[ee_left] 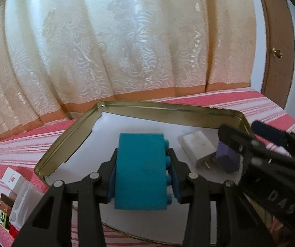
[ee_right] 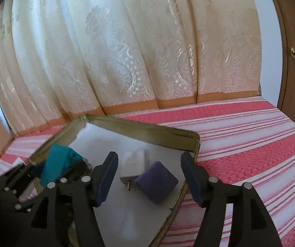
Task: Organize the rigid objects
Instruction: 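Carry the teal brick and purple block over the tray and release both, then withdraw both tools from the tray toward the remaining objects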
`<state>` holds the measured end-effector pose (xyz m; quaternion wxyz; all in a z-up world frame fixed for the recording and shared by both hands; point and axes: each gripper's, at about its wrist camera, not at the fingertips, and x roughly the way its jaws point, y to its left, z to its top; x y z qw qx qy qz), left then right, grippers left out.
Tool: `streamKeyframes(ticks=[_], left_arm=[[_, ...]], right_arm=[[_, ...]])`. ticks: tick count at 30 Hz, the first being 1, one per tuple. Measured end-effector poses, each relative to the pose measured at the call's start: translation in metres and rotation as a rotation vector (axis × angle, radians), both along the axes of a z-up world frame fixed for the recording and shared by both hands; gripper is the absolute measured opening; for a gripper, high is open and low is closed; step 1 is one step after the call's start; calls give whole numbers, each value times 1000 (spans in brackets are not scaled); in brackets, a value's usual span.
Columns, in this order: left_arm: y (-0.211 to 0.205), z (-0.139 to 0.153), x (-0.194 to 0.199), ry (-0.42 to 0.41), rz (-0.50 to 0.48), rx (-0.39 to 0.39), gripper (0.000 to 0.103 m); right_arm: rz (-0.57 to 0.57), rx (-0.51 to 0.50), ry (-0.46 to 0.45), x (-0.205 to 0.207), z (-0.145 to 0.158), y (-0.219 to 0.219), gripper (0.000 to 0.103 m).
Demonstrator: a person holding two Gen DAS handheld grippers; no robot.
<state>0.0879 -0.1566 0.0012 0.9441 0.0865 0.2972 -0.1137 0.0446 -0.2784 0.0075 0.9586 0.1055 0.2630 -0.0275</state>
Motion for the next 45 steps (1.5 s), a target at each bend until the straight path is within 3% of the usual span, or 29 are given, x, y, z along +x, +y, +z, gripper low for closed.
streamKeyframes(ticks=[1, 3, 7, 14, 28, 45], left_arm=[[-2, 0, -1, -2, -6, 11, 73], [-5, 1, -5, -27, -8, 29, 102], [-5, 6, -17, -94, -12, 32, 103], [4, 10, -19, -113, 12, 1, 103], [21, 16, -42, -227, 35, 68, 103], [63, 19, -56, -236, 58, 32, 103]], right_arm=[[-9, 7, -18, -3, 2, -1, 81], [-39, 23, -71, -11, 8, -5, 90], [-100, 44, -140, -22, 15, -13, 90], [-125, 70, -138, -22, 16, -17, 90], [-187, -79, -315, -54, 31, 8, 90], [-167, -104, -353, -70, 33, 26, 90]])
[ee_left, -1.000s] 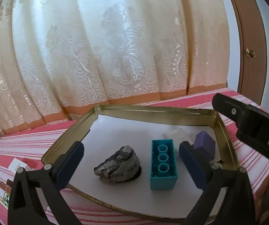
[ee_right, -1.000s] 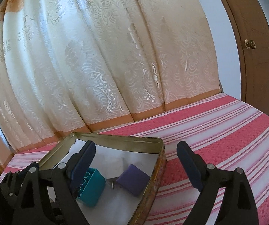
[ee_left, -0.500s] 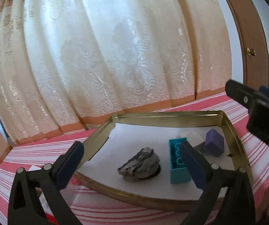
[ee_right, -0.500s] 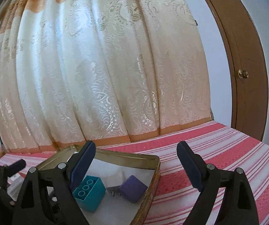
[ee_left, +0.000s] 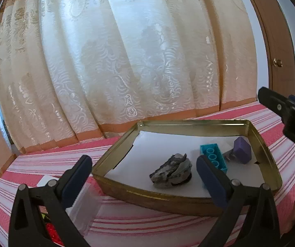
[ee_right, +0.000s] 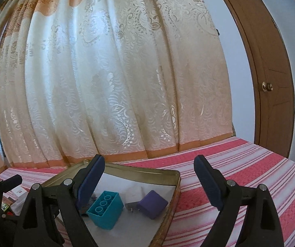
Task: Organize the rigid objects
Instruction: 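Withdraw both tools from the tray toward the remaining objects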
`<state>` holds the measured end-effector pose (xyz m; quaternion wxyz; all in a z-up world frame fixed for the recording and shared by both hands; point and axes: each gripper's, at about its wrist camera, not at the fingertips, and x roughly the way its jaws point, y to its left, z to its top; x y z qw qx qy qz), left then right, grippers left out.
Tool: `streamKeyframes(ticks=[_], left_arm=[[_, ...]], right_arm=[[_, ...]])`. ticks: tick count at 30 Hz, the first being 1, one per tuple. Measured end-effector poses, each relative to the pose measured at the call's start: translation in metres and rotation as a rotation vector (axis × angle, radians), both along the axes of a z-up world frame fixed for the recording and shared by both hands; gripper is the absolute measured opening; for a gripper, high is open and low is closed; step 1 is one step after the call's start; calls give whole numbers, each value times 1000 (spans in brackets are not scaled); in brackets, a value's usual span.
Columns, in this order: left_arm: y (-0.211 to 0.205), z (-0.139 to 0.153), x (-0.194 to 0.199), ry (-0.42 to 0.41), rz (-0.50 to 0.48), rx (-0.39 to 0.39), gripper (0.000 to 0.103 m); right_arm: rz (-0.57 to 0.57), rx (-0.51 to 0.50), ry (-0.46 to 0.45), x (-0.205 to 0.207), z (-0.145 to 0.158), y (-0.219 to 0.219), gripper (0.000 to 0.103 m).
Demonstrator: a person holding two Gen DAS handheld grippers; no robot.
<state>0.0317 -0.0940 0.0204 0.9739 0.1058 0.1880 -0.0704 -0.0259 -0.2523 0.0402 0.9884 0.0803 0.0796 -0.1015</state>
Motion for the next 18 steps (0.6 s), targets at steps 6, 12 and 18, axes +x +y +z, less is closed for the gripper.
streamKeyframes(ticks=[6, 12, 18], left_arm=[[22, 0, -3, 12, 13, -24, 103], [46, 0, -1, 23, 48, -33, 103], [68, 0, 2, 30, 92, -43, 103]], right_arm=[[31, -2, 3, -4, 1, 15, 90], [55, 2, 15, -4, -2, 31, 90], [88, -1, 29, -5, -4, 52, 90]])
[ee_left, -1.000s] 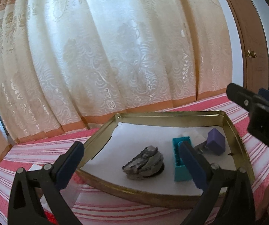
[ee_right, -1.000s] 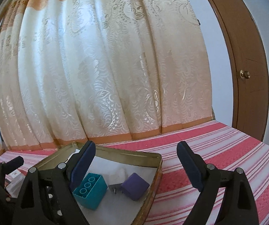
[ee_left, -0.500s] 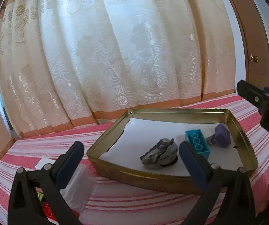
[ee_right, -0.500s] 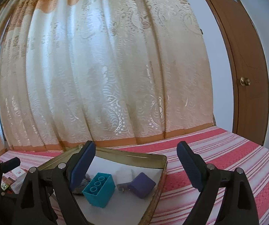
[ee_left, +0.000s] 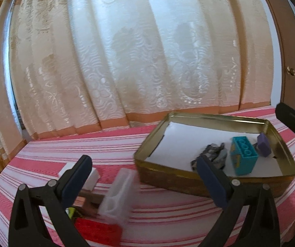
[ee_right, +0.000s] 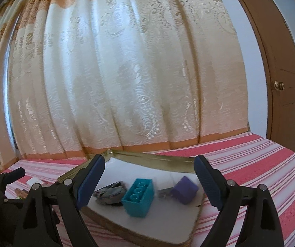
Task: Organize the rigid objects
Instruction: 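Withdraw both tools from the tray toward the remaining objects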
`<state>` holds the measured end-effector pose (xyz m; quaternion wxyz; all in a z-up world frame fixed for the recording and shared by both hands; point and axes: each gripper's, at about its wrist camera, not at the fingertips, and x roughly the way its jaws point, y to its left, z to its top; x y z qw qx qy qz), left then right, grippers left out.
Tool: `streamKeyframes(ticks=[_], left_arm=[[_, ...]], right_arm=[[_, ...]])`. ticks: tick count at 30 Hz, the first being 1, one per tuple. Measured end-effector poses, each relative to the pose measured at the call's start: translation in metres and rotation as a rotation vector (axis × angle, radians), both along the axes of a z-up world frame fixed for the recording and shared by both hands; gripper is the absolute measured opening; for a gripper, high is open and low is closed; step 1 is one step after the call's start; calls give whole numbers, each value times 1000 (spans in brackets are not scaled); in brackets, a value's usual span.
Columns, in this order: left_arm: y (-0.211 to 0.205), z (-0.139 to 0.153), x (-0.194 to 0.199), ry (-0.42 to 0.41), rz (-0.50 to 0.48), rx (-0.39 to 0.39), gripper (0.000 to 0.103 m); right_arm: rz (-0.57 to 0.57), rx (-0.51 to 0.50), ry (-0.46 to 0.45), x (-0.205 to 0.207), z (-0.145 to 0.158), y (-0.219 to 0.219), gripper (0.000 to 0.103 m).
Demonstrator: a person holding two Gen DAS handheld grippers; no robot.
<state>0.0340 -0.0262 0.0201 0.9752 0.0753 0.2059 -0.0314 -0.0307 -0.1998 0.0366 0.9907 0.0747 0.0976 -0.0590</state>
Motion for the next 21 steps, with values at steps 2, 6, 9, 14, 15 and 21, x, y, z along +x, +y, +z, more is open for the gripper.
streamKeyframes(ticks=[2, 6, 9, 14, 15, 21], left_arm=[[9, 0, 0, 3, 12, -3, 103], [26, -1, 1, 12, 30, 5, 103], [42, -1, 1, 17, 58, 0, 103], [73, -3, 4, 54, 86, -37, 103], [80, -4, 4, 61, 93, -46, 103], [119, -6, 7, 74, 163, -47, 103]], right_arm=[[14, 1, 4, 0, 0, 8, 90], [43, -5, 15, 2, -1, 24, 90], [58, 1, 29, 5, -2, 34, 90], [98, 31, 79, 13, -7, 53, 90], [108, 28, 95, 16, -8, 59, 90], [157, 13, 139, 26, -10, 89, 90]])
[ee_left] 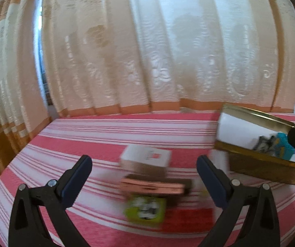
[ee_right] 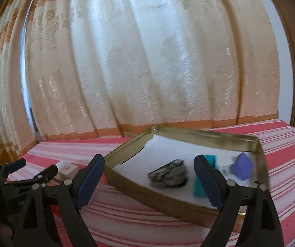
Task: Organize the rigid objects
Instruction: 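Withdraw both tools from the tray toward the remaining objects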
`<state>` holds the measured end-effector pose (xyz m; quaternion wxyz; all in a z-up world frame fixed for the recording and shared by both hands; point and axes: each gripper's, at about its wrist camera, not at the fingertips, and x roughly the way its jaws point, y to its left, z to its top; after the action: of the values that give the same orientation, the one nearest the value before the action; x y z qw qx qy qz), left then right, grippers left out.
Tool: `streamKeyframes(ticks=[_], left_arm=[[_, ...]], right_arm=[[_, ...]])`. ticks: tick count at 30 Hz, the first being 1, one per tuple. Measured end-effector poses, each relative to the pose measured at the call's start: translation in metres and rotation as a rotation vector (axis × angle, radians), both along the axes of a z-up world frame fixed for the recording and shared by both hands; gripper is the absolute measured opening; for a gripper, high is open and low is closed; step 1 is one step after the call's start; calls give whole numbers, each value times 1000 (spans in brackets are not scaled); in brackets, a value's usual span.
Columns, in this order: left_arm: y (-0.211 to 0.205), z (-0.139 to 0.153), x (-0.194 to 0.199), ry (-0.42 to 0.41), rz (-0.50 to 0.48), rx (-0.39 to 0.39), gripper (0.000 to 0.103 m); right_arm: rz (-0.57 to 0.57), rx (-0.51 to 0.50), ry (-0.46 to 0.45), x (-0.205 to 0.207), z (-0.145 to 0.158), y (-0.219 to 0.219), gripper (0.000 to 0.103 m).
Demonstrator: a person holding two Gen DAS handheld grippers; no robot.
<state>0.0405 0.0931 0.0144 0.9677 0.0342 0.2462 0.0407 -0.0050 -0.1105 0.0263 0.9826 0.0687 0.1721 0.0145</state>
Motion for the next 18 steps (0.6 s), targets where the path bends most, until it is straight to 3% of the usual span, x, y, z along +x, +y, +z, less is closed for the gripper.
streamKeyframes(ticks=[6, 18], left_arm=[[39, -3, 4, 33, 74, -28, 103], [70, -7, 4, 87, 123, -9, 103]], right_arm=[[55, 39, 84, 16, -7, 25, 90], [154, 18, 266, 49, -26, 87, 90]])
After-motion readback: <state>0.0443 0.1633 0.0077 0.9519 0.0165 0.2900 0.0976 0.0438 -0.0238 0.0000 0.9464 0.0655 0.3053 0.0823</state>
